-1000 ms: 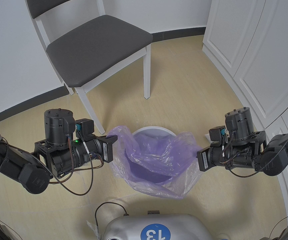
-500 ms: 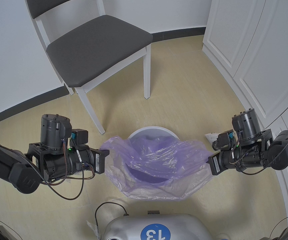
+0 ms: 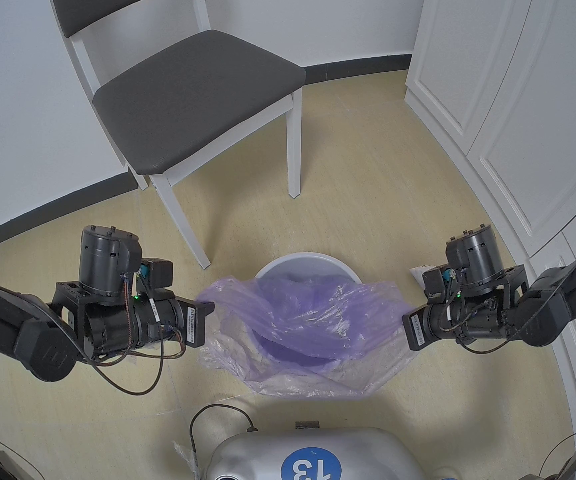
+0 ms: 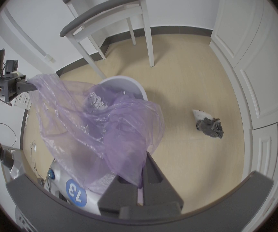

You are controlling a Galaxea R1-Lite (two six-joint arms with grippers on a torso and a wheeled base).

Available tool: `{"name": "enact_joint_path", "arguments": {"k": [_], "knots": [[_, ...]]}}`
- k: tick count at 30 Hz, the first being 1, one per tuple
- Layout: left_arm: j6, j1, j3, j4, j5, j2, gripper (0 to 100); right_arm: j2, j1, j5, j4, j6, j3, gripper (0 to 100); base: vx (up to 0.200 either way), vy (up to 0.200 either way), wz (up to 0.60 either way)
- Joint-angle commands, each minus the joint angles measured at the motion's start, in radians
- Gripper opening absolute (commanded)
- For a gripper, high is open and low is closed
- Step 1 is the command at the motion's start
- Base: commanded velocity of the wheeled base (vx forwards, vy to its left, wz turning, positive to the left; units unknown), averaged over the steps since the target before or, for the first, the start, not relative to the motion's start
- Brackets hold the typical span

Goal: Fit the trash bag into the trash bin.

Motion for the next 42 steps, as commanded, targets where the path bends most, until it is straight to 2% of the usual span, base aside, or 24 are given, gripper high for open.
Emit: {"name": "enact_joint_path", "arguments": {"k": [1, 8, 15, 18, 23, 29, 31, 34, 39, 42], "knots": [[0.001, 0.018, 0.005, -0.086, -0.006, 0.108, 0, 0.1, -0.001, -0.005, -0.067, 0.002, -0.003, 0, 0.0, 0.0, 0.0], [-0.003, 0.046, 0.008, -0.224, -0.041, 0.187, 0, 0.134, -0.024, 0.006, -0.08, 0.002, -0.043, 0, 0.0, 0.0, 0.0], [-0.006, 0.061, 0.051, -0.23, -0.041, 0.211, 0, 0.11, -0.05, 0.002, -0.065, -0.01, -0.044, 0, 0.0, 0.0, 0.0], [0.0, 0.09, 0.115, -0.232, -0.059, 0.188, 0, 0.053, -0.054, 0.002, 0.01, -0.023, -0.03, 0, 0.0, 0.0, 0.0], [0.009, 0.084, 0.211, -0.232, -0.118, 0.136, 0, 0.001, -0.022, -0.001, 0.136, -0.032, -0.027, 0, 0.0, 0.0, 0.0], [0.009, 0.092, 0.212, -0.164, -0.119, 0.133, 0, 0.007, 0.019, -0.028, 0.156, -0.046, 0.005, 0, 0.0, 0.0, 0.0], [0.007, 0.102, 0.207, -0.169, -0.122, 0.156, 0, 0.015, 0.022, -0.057, 0.165, -0.063, 0.003, 0, 0.0, 0.0, 0.0], [0.006, 0.116, 0.198, -0.19, -0.127, 0.196, 0, 0.045, 0.022, -0.064, 0.156, -0.059, -0.007, 0, 0.0, 0.0, 0.0], [0.0, 0.147, 0.209, -0.37, -0.17, 0.248, 0, 0.085, 0.024, -0.067, 0.137, -0.053, -0.032, 0, 0.0, 0.0, 0.0], [0.0, 0.145, 0.226, -0.457, -0.171, 0.271, 0, 0.088, 0.022, -0.064, 0.078, -0.05, -0.018, 0, 0.0, 0.0, 0.0]]}}
